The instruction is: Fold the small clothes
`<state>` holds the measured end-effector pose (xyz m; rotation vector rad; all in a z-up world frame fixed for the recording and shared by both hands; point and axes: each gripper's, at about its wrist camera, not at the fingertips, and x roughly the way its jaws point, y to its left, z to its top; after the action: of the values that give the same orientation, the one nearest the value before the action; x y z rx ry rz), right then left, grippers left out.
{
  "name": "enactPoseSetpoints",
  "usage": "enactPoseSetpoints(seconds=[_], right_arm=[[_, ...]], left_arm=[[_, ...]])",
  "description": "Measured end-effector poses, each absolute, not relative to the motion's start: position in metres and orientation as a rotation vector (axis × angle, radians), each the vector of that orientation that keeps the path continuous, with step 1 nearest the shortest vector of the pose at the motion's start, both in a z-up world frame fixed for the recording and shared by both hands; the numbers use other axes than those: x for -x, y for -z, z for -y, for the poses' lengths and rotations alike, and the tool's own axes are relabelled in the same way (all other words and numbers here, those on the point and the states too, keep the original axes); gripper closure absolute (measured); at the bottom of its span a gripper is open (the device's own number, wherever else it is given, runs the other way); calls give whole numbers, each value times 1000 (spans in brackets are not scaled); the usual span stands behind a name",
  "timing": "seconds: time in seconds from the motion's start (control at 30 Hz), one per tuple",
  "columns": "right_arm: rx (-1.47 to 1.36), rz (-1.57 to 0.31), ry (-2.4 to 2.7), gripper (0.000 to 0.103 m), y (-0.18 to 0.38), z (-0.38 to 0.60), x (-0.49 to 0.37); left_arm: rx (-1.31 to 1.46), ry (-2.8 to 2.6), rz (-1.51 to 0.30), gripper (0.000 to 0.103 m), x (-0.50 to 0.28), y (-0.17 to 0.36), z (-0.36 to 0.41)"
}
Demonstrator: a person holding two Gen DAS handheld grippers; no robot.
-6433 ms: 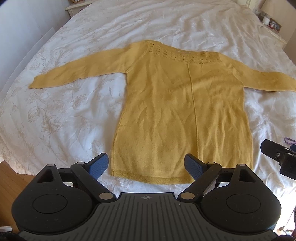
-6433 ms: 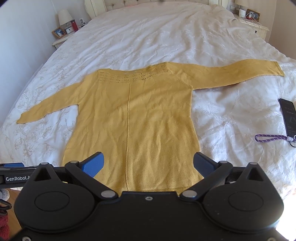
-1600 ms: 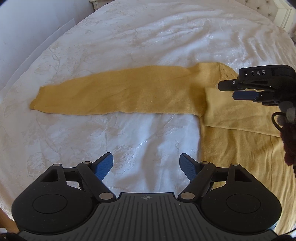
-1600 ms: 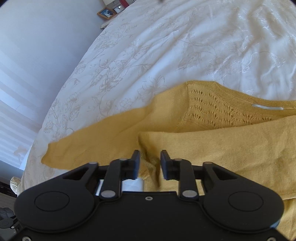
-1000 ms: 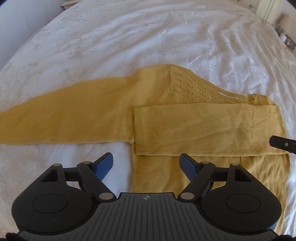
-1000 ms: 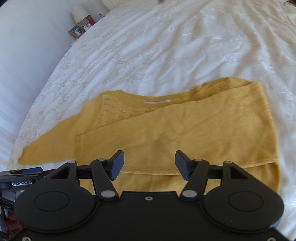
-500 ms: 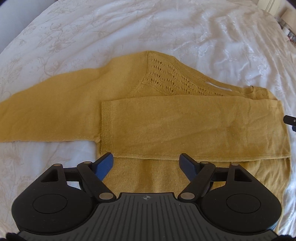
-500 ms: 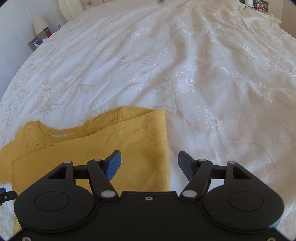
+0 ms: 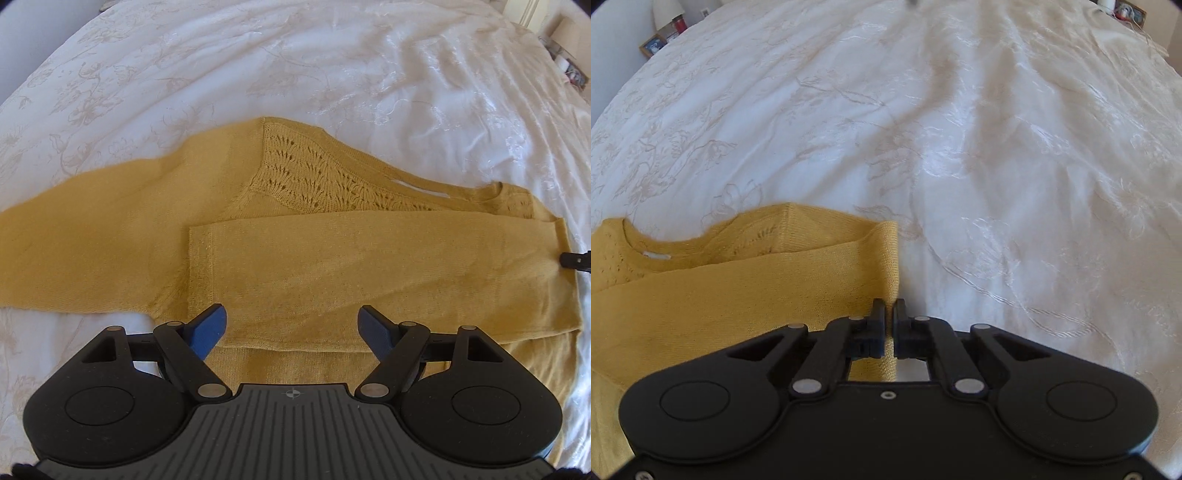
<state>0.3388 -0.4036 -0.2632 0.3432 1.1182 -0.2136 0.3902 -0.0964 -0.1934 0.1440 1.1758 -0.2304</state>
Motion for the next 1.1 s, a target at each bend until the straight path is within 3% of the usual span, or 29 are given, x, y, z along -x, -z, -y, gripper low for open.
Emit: enactPoseSetpoints(seconds=[0.07, 0.23, 0.3, 0.43, 0.6, 0.77, 1.03, 1.1], right_arm=[[-400, -1109, 180, 94, 265, 408, -338], [-535, -1047, 199, 79, 257, 421, -321], [-565, -1044, 194, 61, 253, 426, -312], [-541, -1055, 158, 60, 240, 416, -295], [-463, -1141, 136, 48, 251, 398, -282], [-439, -1174, 222, 45, 271, 402, -269], [-424, -1118, 276, 40, 249, 401, -253], [-441, -1094, 236, 32, 240, 395, -242]], left_arm=[[-179, 219, -1180, 25, -393, 202, 99], [-187, 220, -1231, 23, -403, 231, 91], [-155, 232, -1225, 19, -405, 234, 86], [-153, 254, -1217, 11, -405, 237, 83], [-182, 245, -1209, 0, -403, 241, 90], [-201, 237, -1203, 0, -398, 242, 94], [-155, 310, -1229, 2, -391, 224, 83], [-132, 328, -1238, 2, -378, 217, 74]])
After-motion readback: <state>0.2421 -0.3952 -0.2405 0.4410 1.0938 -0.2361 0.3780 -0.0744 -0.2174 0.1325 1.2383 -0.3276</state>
